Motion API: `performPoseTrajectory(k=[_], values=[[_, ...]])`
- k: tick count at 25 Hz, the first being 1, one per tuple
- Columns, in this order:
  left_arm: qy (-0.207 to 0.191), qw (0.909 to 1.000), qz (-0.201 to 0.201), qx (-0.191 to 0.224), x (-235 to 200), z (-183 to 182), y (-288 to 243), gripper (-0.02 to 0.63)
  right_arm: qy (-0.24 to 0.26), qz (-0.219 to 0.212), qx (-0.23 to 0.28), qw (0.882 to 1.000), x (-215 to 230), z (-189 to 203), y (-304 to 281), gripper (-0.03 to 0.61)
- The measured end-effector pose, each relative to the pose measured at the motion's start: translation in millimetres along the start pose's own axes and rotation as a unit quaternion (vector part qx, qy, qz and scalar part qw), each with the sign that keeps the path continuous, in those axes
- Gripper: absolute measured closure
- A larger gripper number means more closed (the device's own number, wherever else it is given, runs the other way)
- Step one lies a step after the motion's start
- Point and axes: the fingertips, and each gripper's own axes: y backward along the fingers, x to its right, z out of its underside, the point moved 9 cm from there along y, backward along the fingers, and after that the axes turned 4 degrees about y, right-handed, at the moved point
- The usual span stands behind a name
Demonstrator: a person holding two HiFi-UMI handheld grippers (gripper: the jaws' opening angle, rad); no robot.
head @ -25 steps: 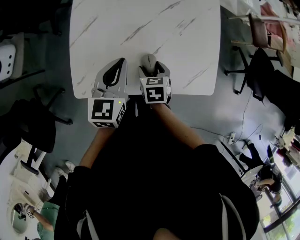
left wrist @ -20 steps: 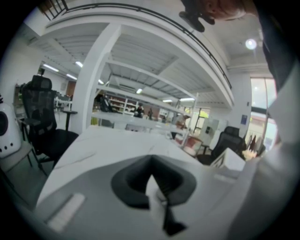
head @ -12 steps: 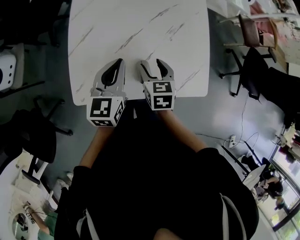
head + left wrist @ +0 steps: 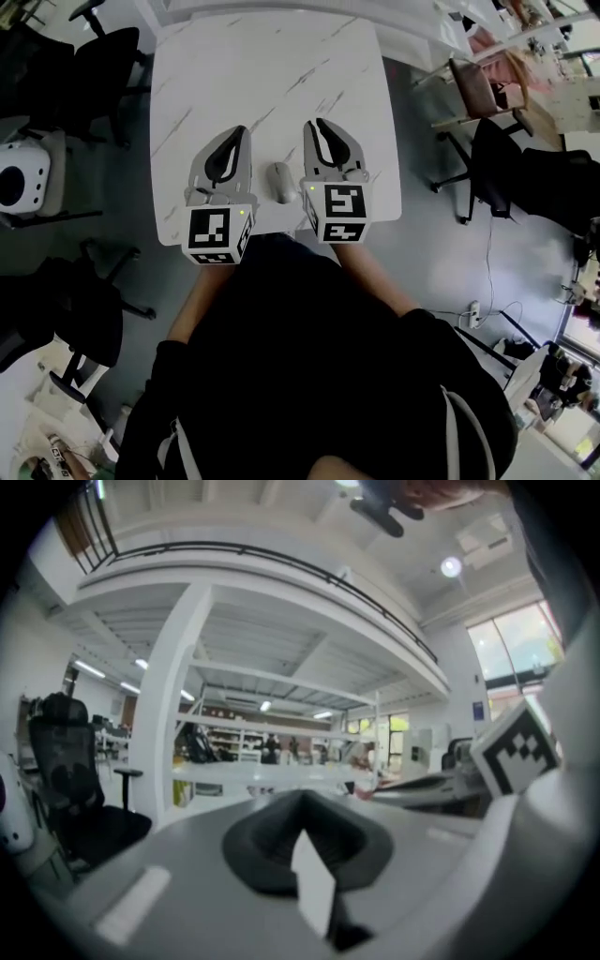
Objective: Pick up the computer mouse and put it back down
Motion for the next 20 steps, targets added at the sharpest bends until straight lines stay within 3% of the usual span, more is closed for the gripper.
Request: performPoseTrajectory(k=[8,20], values=[[-0.019,0.9986,-0.022,0.044,9,-50,14,0.607,0.003,0.008,0.072,0.997,11,-40,27,0.558],[-0.019,0.9981,-0.022,0.054,13,-58,15,0.607,0.018,0.005,0.098,0.995,17,-55,36,0.56]])
